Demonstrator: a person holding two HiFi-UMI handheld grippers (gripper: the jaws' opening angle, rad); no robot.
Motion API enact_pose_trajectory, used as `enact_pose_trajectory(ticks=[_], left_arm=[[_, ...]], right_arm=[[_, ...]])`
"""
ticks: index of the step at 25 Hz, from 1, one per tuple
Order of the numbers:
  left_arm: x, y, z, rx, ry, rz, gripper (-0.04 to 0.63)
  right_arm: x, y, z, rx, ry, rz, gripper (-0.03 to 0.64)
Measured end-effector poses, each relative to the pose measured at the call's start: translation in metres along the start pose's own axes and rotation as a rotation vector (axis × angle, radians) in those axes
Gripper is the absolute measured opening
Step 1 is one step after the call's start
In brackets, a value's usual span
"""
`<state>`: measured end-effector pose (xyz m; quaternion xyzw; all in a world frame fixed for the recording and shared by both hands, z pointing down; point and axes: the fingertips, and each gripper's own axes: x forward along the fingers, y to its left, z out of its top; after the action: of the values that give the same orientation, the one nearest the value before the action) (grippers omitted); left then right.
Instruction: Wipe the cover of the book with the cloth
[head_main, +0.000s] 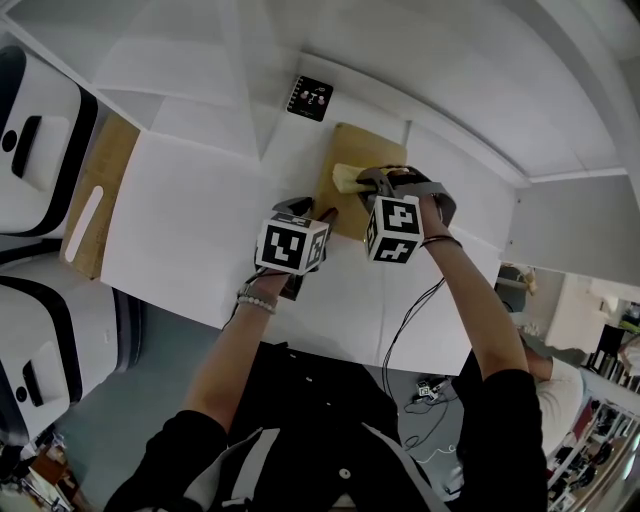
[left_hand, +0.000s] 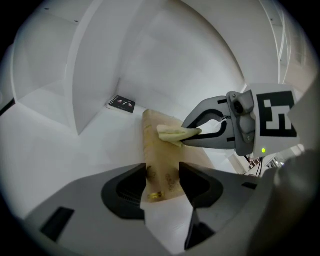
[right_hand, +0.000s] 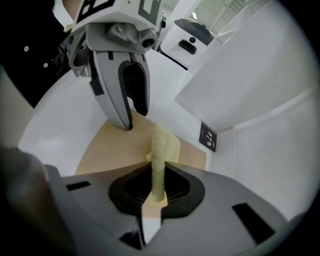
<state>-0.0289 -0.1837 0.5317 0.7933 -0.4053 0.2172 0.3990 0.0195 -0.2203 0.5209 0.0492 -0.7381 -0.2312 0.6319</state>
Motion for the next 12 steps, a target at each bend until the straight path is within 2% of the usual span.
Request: enact_pose_trajectory(ticks=[2, 5, 8, 12], left_arm=[[0.000, 0.000, -0.001, -0.010, 0.003, -0.008, 0.210], [0.001, 0.000, -0.001, -0.015, 0.008, -0.015, 0.210], [0.000, 0.000, 0.000, -0.013, 0.009, -0.012, 0.210], [0.001, -0.001, 0.000, -0.010, 0.009, -0.012, 0.210]], right_arm=[[-0.005, 0.006, 0.005, 0.017, -0.038, 0.044, 0.034], [-0.012, -0.006, 0.004, 0.154, -0.109, 0.045, 0.035], [-0.011, -0.039, -0.017, 0.315, -0.107, -0.031, 0.035], [-0.002, -0.077, -0.057, 0.496, -0.035, -0.137, 0.035]])
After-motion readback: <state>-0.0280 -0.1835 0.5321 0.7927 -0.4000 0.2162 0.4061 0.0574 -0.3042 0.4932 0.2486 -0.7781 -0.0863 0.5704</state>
